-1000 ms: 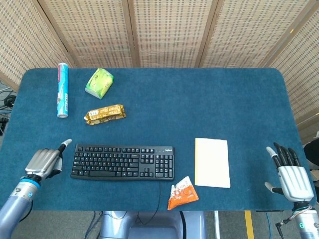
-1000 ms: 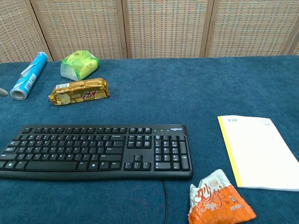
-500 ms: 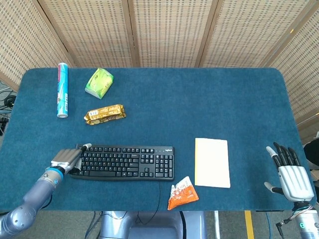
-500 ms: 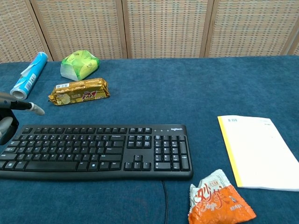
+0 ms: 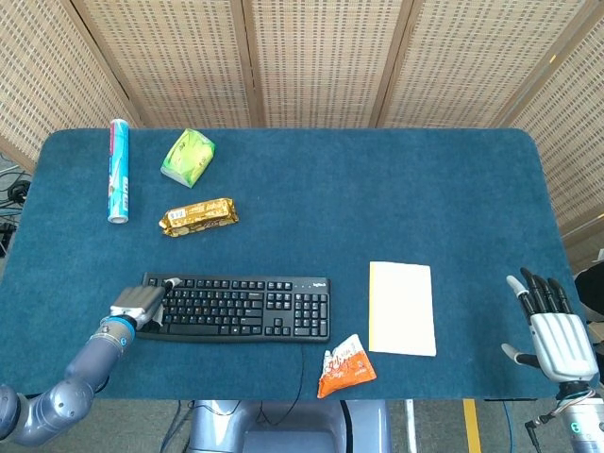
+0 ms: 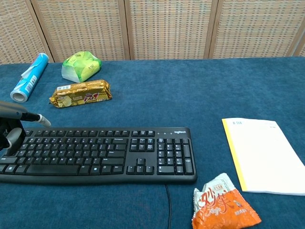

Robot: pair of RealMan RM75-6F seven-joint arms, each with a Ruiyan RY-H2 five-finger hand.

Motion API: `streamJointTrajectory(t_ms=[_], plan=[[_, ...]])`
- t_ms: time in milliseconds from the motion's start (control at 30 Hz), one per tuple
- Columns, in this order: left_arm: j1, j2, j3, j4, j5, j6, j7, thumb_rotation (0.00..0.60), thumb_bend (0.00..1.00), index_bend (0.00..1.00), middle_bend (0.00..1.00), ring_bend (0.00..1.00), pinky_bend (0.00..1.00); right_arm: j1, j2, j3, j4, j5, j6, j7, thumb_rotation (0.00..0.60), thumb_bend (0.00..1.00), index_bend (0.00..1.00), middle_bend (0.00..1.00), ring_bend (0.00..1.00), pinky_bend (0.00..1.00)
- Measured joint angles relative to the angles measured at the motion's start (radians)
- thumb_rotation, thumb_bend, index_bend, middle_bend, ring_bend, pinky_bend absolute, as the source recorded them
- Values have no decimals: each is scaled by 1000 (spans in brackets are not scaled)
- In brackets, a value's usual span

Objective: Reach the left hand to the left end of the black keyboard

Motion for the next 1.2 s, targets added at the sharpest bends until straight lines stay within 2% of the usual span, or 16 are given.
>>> streamJointTrajectory(t_ms=[1200], plan=[[-81, -45, 86, 73, -56, -30, -65, 600, 876, 0, 585, 554, 356, -1, -2, -2, 2, -7, 6, 1, 600, 40, 57, 0, 0, 0]])
